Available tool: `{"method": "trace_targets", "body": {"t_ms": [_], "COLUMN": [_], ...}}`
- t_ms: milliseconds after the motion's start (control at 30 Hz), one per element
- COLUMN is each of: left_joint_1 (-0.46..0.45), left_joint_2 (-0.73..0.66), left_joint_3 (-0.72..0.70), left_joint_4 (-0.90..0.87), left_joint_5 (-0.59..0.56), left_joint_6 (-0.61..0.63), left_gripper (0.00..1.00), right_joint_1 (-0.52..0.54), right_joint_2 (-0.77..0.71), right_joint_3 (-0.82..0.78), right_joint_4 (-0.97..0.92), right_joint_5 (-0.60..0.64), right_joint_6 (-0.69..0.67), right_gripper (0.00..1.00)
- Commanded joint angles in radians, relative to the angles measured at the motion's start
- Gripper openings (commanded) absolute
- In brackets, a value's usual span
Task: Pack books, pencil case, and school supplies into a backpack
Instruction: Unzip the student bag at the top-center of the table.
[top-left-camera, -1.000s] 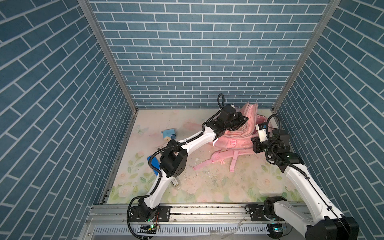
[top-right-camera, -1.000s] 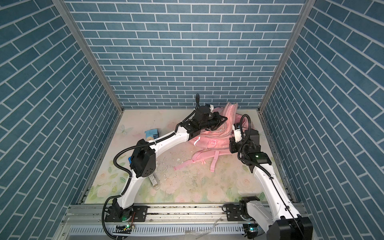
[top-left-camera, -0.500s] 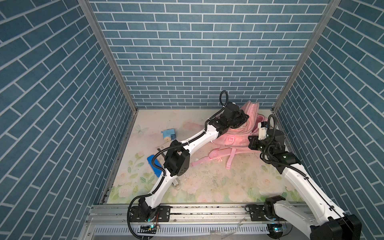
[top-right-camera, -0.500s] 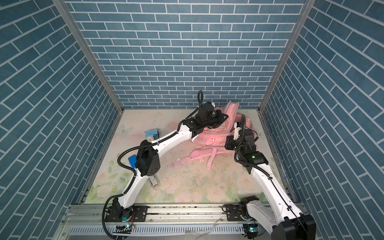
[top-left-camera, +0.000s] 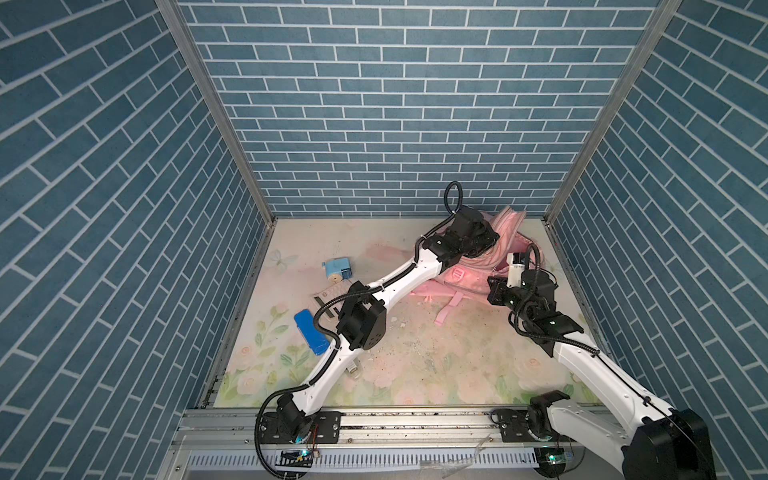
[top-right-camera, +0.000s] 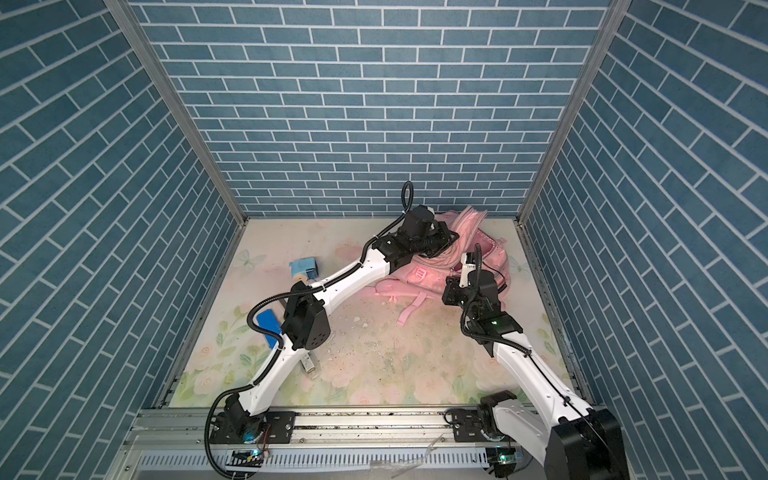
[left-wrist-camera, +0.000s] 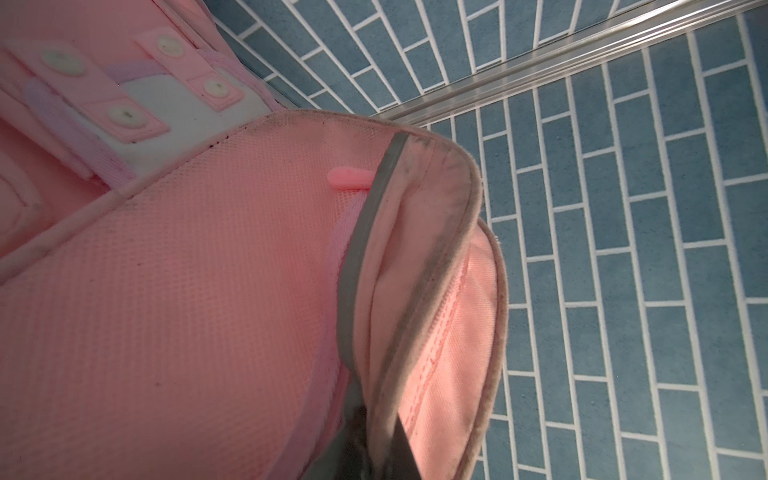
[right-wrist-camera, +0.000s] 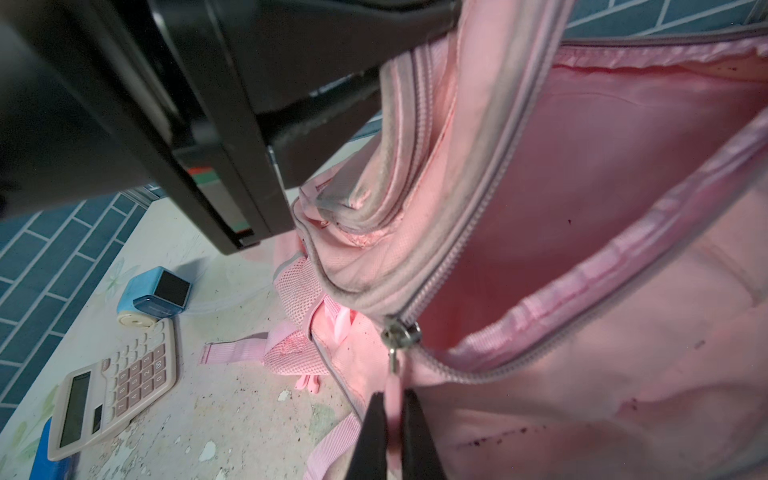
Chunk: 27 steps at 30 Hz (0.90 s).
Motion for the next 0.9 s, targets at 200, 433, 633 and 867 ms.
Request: {"method": "trace_targets", "body": {"t_ms": [200,433,633,867], "left_joint_1": [-0.002,-0.048,-0.067,-0.036], "left_joint_2": [-0.33,-0.408,-0.435,-0.378], "left_joint_3": [-0.333,-0.443,-0.516,-0.492], "left_joint_4": [0.376,0.415,0.465,0.562], "left_joint_5": [-0.121,-0.116,-0.116,-0.125], "left_joint_6": [-0.031,-0.065,-0.114,-0.131], "left_gripper": [0.0,0.0,0.0,0.0], "right_joint_1": [-0.196,-0.34,-0.392,-0.378], "right_joint_2": [0.008,0.07,0.139,0.116], "right_joint_3": [0.086,0.193,0.298,0.266], "right_joint_4": [-0.17,-0.251,-0.335,-0.285], "right_joint_5": [-0.273,-0.393,-0.434,-0.423], "right_joint_6": [-0.162,-0.295,-0.403,-0.389], "right_gripper": [0.0,0.0,0.0,0.0]}}
